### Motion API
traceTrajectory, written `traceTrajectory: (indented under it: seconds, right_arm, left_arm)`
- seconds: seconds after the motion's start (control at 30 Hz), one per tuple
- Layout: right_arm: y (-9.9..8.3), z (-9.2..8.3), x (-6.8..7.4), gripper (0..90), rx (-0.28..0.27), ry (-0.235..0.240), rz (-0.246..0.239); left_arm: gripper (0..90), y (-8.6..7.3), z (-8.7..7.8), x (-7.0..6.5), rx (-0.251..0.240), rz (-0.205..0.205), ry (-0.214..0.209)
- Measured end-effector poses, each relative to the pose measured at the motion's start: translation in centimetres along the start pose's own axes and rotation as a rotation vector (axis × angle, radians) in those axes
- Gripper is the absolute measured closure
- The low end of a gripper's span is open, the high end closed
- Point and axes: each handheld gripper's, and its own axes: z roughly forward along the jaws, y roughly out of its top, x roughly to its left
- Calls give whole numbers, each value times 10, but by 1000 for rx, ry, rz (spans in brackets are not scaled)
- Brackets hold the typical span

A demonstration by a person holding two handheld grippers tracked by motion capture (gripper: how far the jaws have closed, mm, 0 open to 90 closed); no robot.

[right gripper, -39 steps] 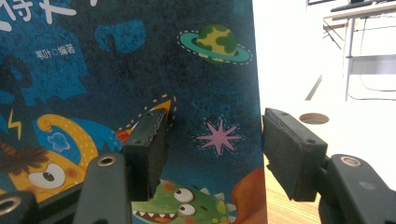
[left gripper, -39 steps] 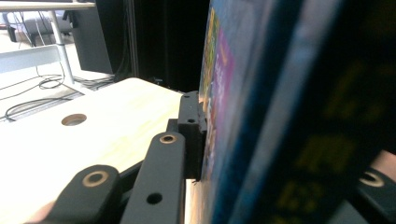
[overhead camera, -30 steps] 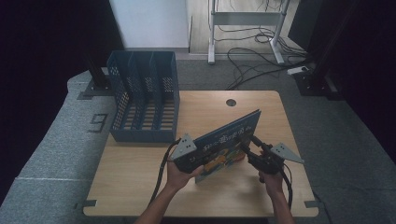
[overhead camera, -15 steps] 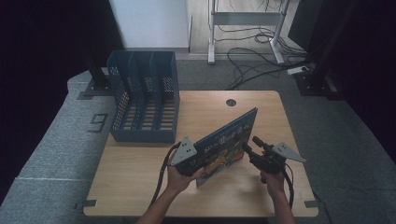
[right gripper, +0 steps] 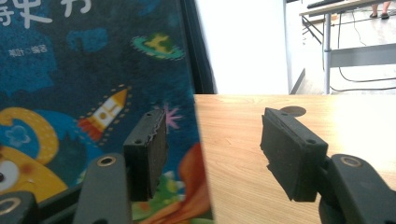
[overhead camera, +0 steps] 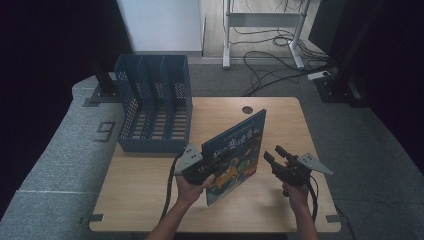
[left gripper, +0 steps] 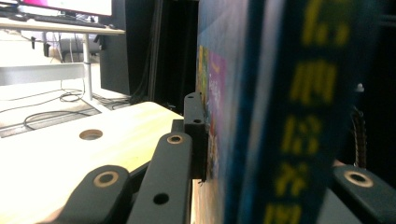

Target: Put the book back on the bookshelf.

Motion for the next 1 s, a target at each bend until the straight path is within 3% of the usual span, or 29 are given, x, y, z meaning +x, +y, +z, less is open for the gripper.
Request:
traceTrajectory:
  seconds: [0.3, 0.67, 1.0]
  right_arm:
    - [0, 0, 0, 402, 0, -5, 4]
    - [0, -1, -1, 403, 0, -7, 2]
    - [0, -2, -2, 404, 1, -11, 4]
  left_arm:
    - [818, 8, -11, 10, 8, -23, 57]
    - [819, 15, -12, -4, 25, 102, 84]
    - [820, 23, -20, -3, 3, 99, 75]
